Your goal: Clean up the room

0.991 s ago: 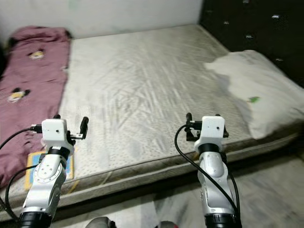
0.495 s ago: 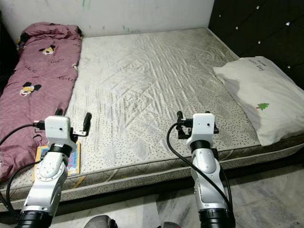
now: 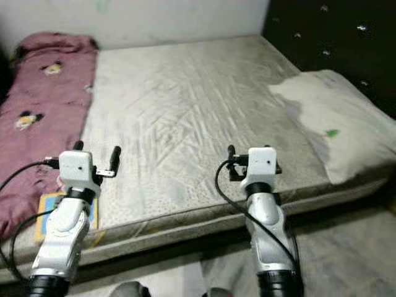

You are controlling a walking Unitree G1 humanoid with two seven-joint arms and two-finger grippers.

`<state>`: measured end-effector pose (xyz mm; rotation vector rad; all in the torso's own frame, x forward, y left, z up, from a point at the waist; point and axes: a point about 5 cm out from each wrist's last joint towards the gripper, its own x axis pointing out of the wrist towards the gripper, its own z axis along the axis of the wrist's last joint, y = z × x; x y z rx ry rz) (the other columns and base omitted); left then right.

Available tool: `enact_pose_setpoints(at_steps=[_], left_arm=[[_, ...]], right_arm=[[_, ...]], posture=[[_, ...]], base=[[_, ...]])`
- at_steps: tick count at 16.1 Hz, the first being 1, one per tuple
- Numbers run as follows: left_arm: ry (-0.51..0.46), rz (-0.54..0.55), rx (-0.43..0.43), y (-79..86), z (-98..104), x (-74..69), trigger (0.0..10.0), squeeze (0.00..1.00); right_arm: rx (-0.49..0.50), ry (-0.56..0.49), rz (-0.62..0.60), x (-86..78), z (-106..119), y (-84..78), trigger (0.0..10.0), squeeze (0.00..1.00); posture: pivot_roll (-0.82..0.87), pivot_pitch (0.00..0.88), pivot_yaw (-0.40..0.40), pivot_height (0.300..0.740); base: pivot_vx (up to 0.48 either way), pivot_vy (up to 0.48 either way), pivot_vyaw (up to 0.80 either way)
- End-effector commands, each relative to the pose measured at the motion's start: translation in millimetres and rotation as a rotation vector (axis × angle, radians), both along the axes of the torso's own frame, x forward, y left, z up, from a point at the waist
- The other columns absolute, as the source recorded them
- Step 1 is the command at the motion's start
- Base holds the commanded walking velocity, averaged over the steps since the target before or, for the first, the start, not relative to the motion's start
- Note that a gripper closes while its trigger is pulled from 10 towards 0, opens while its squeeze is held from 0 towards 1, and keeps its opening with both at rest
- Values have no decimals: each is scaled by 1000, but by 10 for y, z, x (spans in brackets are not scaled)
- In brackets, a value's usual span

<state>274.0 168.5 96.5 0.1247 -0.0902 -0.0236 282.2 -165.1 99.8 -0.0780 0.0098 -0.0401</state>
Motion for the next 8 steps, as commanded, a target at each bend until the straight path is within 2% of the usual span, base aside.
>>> enact_pose_setpoints(at_steps=[1,8], left_arm=[[20,8,-2,36,-26,-3,10000,0],[35,18,-17,47,-45,-2,10000,0]], right_arm=[[1,-4,6,18,16,6,10000,0],[-5,8,19,24,1,10,10000,0]], posture=[[56,0,16,740],[57,0,9,740]], base=[[0,300,0],[0,447,0]])
